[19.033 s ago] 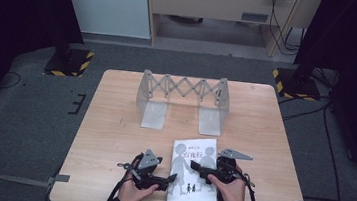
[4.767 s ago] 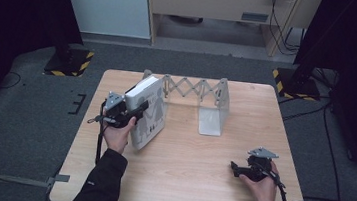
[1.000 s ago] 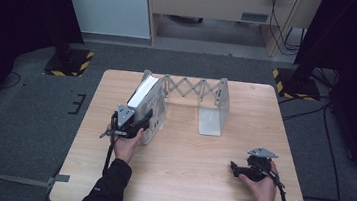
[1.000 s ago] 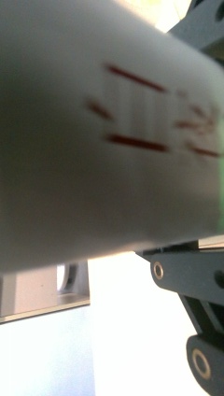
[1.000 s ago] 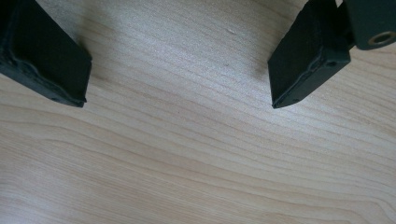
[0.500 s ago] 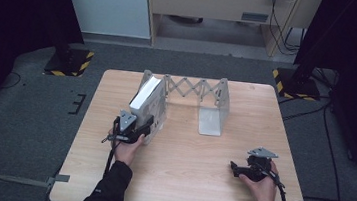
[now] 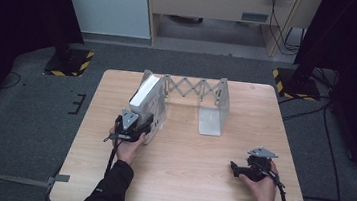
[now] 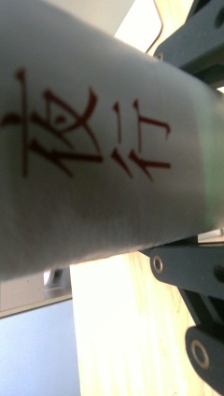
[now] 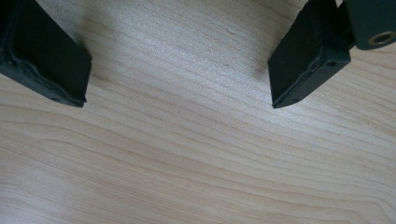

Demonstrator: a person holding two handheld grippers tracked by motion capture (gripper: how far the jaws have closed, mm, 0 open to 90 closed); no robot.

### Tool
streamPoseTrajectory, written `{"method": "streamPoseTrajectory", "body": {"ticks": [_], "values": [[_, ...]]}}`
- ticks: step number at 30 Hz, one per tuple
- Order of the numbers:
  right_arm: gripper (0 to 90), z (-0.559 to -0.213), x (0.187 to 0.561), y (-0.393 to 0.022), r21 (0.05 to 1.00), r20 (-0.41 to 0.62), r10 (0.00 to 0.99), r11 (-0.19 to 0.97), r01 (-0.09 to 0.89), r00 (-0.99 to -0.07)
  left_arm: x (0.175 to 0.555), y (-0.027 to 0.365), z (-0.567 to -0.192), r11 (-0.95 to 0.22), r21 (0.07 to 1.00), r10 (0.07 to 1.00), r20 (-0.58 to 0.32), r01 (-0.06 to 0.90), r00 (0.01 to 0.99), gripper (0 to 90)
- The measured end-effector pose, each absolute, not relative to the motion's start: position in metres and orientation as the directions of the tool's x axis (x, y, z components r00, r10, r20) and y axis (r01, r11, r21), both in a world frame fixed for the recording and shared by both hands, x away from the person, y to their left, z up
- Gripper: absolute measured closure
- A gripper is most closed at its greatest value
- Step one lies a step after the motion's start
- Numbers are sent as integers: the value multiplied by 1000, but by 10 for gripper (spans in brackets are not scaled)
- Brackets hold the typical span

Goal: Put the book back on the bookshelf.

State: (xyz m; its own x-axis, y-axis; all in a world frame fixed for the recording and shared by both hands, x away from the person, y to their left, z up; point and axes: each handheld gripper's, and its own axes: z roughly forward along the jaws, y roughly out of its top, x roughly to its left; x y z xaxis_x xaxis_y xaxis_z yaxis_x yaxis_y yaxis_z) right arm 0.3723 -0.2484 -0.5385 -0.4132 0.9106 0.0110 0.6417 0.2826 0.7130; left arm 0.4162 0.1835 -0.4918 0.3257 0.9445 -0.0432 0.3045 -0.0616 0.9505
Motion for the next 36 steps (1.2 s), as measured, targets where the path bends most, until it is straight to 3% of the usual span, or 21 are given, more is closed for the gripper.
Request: {"method": "streamPoseTrajectory", "body": {"ticks": [13, 22, 31, 36], "values": [[59, -539, 373, -248, 712, 8, 911, 284, 642, -412, 427, 181, -495, -72, 958, 945, -24, 279, 326, 490], [59, -539, 373, -248, 712, 9, 911, 284, 642, -412, 415, 191, -490, -13, 945, 924, -113, 327, 364, 389], [59, -539, 373, -248, 713, 9, 911, 284, 642, -412, 401, 198, -490, -26, 929, 899, -139, 369, 414, 389], [59, -539, 373, -248, 713, 8, 911, 284, 642, -412, 394, 204, -491, -11, 924, 893, -163, 382, 419, 440]]}}
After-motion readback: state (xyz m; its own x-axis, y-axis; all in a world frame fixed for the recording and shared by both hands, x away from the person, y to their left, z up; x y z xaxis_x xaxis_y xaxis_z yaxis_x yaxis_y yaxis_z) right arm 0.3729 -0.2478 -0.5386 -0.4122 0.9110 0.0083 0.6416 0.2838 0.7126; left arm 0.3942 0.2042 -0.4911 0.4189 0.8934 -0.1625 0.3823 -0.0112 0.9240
